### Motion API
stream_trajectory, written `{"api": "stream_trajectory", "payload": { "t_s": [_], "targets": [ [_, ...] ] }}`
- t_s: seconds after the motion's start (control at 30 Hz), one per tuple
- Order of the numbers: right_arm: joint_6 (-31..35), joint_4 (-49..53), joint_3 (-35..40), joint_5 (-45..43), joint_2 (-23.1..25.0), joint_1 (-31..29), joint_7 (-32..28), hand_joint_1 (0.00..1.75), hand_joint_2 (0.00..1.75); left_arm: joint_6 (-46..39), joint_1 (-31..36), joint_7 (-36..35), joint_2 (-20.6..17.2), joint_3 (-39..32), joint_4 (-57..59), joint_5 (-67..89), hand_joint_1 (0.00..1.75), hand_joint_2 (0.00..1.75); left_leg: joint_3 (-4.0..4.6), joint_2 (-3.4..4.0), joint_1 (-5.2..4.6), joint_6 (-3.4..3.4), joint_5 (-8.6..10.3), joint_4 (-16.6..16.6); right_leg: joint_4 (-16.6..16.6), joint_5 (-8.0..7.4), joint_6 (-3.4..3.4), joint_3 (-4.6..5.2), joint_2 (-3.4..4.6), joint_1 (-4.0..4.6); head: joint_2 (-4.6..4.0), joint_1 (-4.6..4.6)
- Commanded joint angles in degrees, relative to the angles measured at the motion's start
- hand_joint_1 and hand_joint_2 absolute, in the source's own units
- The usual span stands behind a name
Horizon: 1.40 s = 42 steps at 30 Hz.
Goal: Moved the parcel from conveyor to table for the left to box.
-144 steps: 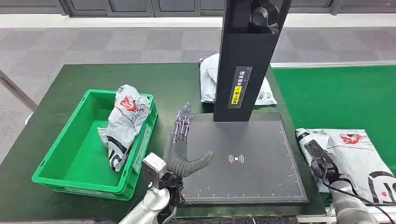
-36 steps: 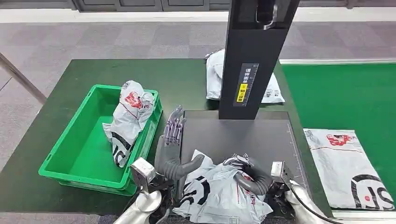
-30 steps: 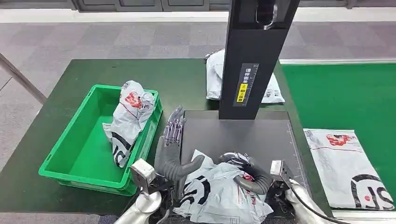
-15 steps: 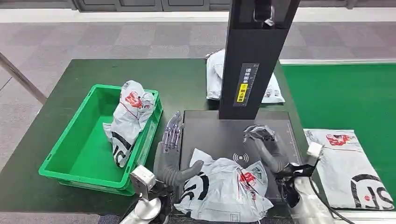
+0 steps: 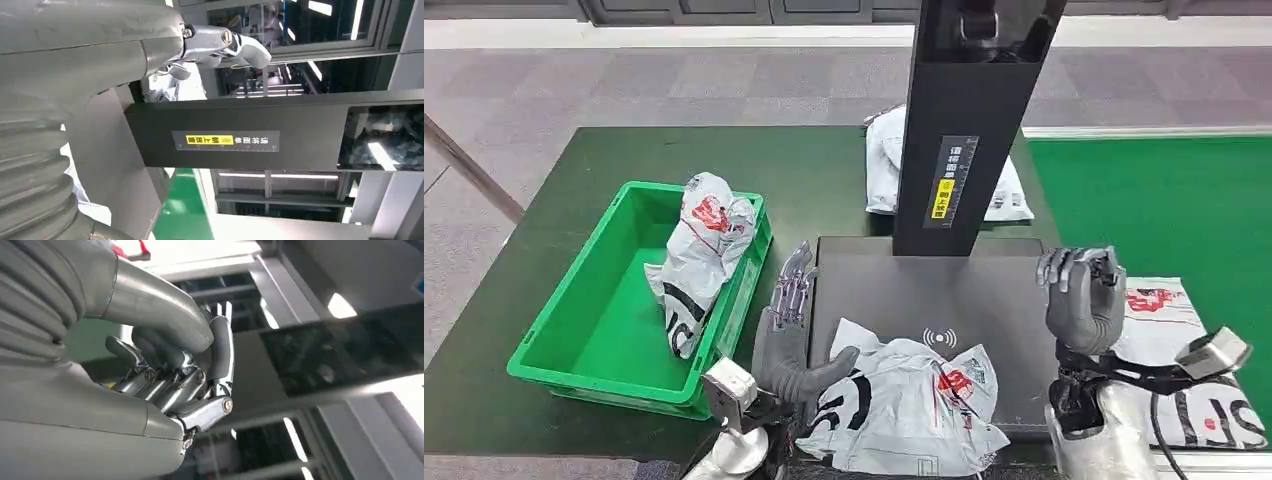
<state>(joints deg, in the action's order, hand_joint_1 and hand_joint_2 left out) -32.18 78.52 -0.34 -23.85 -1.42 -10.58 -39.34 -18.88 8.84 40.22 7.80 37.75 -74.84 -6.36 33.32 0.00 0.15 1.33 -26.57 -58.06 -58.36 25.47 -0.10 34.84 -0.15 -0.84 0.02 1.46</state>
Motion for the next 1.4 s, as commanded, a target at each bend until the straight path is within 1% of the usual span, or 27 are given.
{"api": "stream_trajectory", "payload": {
  "t_s": [0.03,0.07,0.13,0.17,0.2,0.23,0.63,0.7,0.73,0.8,0.87,0.93,0.97,1.07,1.17,1.27,1.3,1.4],
  "targets": [
    [10.2,10.4,-10.6,0.0,5.6,0.5,-0.7,1.75,1.75,0.7,1.5,-0.8,-2.3,0.8,0.8,1.8,0.00,1.75,-0.02,-0.02,-0.02,0.00,0.01,0.0,0.0,0.01,-0.02,-0.01,-0.01,-0.01,0.00,0.00],
    [13.5,11.4,-12.0,0.4,6.4,0.5,-0.7,0.42,1.75,1.2,1.7,-1.2,-2.7,1.8,0.5,3.3,0.00,1.75,-0.07,-0.05,0.03,0.00,0.03,0.1,0.1,-0.01,-0.04,-0.09,-0.04,0.03,0.00,0.02],
    [13.6,11.6,-12.0,0.3,6.2,0.6,-0.7,0.42,1.75,1.3,1.4,-1.2,-2.7,1.9,0.2,3.5,0.00,1.75,-0.05,-0.07,0.04,-0.01,0.01,0.1,0.1,0.00,-0.04,-0.09,-0.07,0.05,0.00,0.00],
    [14.9,11.8,-12.5,0.5,6.4,0.7,-0.7,0.00,1.75,2.0,1.4,-1.5,-3.1,2.6,-0.2,3.9,0.00,1.75,-0.05,-0.05,0.00,-0.01,0.01,0.0,0.0,0.01,-0.02,-0.06,-0.05,0.00,0.00,0.02],
    [17.9,11.7,-12.6,1.2,6.2,0.7,-0.7,0.00,1.75,5.4,1.5,-2.1,-3.8,4.1,-1.3,4.0,0.00,1.75,-0.09,-0.08,0.05,-0.01,0.02,0.1,0.1,-0.01,-0.03,-0.14,-0.08,0.06,0.00,0.02],
    [19.8,11.4,-12.7,1.3,6.0,0.6,-0.7,0.00,0.00,7.7,1.5,-2.3,-4.5,5.4,-2.4,4.6,0.00,1.75,-0.12,-0.04,0.05,-0.01,0.03,0.1,0.2,-0.03,-0.03,-0.16,-0.04,0.06,0.00,0.00],
    [19.8,11.2,-12.8,1.1,5.7,0.5,-0.7,0.00,0.00,7.8,1.1,-2.6,-4.5,5.7,-3.4,4.9,0.00,1.75,-0.16,-0.03,0.06,-0.03,0.00,0.1,0.2,-0.03,-0.03,-0.17,0.00,0.08,0.00,0.02],
    [20.2,10.7,-12.5,0.9,5.6,0.4,-0.7,0.00,0.00,9.0,1.7,-2.5,-4.9,6.7,-3.5,5.7,0.00,1.75,-0.14,-0.01,0.06,-0.04,0.00,0.1,0.2,-0.04,-0.02,-0.17,0.01,0.08,0.00,0.00],
    [20.7,10.1,-12.3,0.3,5.3,0.4,-0.7,0.00,0.00,11.2,2.1,-2.7,-5.3,8.2,-3.8,7.0,0.00,1.75,-0.11,0.00,0.03,-0.03,-0.01,0.1,0.1,-0.01,-0.02,-0.11,0.02,0.04,0.00,0.02],
    [21.9,9.3,-13.2,0.1,5.3,0.6,-0.7,0.00,0.00,13.7,2.9,-5.5,-4.8,10.0,-2.7,8.5,0.00,1.75,-0.11,-0.04,0.02,-0.04,0.00,0.1,0.1,-0.01,-0.01,-0.12,-0.02,0.03,0.00,0.02],
    [21.6,9.3,-15.4,-0.2,5.3,1.7,-0.7,0.00,0.00,13.3,4.1,-7.9,-3.4,10.4,1.0,11.0,0.00,1.75,-0.12,-0.14,0.05,-0.05,0.02,0.1,0.2,-0.01,0.00,-0.19,-0.12,0.06,0.00,0.00],
    [21.3,9.1,-17.1,-0.2,5.4,2.4,-0.6,0.00,0.00,13.5,5.5,-9.7,-2.9,11.3,5.3,14.2,0.00,1.75,-0.17,-0.21,0.05,-0.06,0.03,0.1,0.2,0.01,0.00,-0.25,-0.20,0.05,0.00,0.02],
    [21.0,8.7,-17.7,-0.2,5.5,2.4,-0.6,0.00,1.75,13.3,5.9,-10.5,-2.7,11.5,7.4,15.9,0.00,1.75,-0.15,-0.18,0.03,-0.05,0.02,0.1,0.2,0.02,0.00,-0.21,-0.17,0.02,0.00,0.02],
    [20.6,8.3,-17.9,-0.1,5.5,2.3,-0.7,0.00,1.75,13.3,6.0,-9.9,-2.3,11.1,9.0,16.3,0.00,1.75,-0.23,-0.17,0.07,-0.11,0.02,0.2,0.3,-0.04,0.00,-0.33,-0.16,0.06,0.00,0.02],
    [20.6,8.0,-17.8,0.0,5.6,2.1,-0.7,0.00,1.75,13.3,5.9,-9.7,-2.3,11.1,9.2,16.5,0.00,1.75,-0.21,0.03,0.04,-0.09,-0.03,0.1,0.2,-0.01,0.02,-0.22,0.05,0.02,0.00,0.00],
    [20.6,8.1,-17.7,0.0,5.7,1.9,-0.7,0.00,1.75,13.3,6.0,-9.8,-2.2,11.0,9.1,16.5,0.00,1.75,-0.14,-0.02,0.05,-0.08,-0.04,0.0,0.1,0.01,0.03,-0.16,0.01,0.03,0.00,0.00],
    [20.4,8.0,-17.7,-0.1,5.7,2.0,-0.6,0.00,1.75,13.0,6.1,-11.1,-2.5,11.3,9.3,18.4,0.00,1.75,-0.21,-0.05,0.06,-0.09,-0.01,0.1,0.2,-0.01,0.02,-0.23,-0.01,0.05,0.00,0.02],
    [20.2,5.6,-17.6,0.1,5.4,0.9,-0.6,0.00,1.75,10.3,6.9,-11.3,-1.3,11.1,16.2,24.3,0.00,1.75,-0.20,0.02,0.03,-0.09,-0.04,0.1,0.2,0.01,0.03,-0.19,0.06,0.02,0.00,0.00]
  ]
}}
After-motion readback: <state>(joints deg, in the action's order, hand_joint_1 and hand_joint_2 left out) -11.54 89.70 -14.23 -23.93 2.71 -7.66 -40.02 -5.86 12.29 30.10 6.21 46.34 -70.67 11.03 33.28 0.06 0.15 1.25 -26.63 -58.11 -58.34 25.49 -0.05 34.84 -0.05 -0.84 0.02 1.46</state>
